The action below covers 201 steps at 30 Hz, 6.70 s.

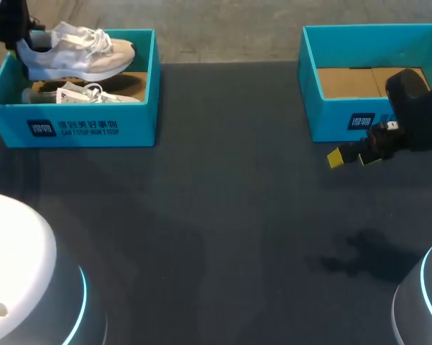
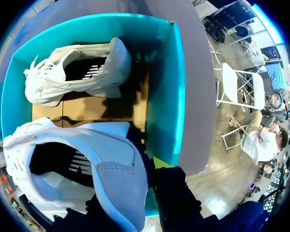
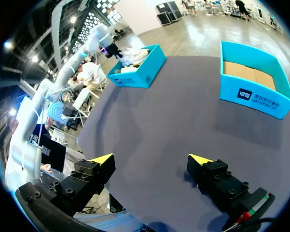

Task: Take the shoe out of the shoebox, open the shoe tongue, remove and reinsert the insole, then place the shoe into the shoebox

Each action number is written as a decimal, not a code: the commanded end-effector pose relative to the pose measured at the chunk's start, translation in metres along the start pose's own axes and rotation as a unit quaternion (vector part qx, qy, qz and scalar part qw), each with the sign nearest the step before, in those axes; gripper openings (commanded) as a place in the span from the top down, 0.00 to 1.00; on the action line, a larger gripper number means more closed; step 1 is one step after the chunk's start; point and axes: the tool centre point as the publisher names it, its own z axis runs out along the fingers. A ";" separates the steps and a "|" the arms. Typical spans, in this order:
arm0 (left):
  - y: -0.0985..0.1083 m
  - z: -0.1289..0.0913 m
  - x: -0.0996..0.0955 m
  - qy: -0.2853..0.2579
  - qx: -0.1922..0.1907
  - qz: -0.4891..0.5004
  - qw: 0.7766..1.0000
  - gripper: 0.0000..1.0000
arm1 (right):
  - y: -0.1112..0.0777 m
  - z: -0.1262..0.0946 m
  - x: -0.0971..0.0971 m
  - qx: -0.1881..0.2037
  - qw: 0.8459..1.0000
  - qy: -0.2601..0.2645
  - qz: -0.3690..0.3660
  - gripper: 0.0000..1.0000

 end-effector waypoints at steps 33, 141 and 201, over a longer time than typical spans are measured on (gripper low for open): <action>0.025 0.080 -0.058 0.001 0.028 0.021 0.999 1.00 | 0.000 0.002 0.000 0.000 1.000 0.000 0.001 0.00; -0.126 -0.054 -0.018 -0.074 0.017 0.041 0.996 0.20 | 0.000 0.002 0.000 0.000 1.000 0.000 0.001 0.00; -0.137 0.059 -0.028 -0.065 0.044 0.070 0.994 0.58 | 0.000 0.002 0.000 0.000 1.000 0.000 0.001 0.00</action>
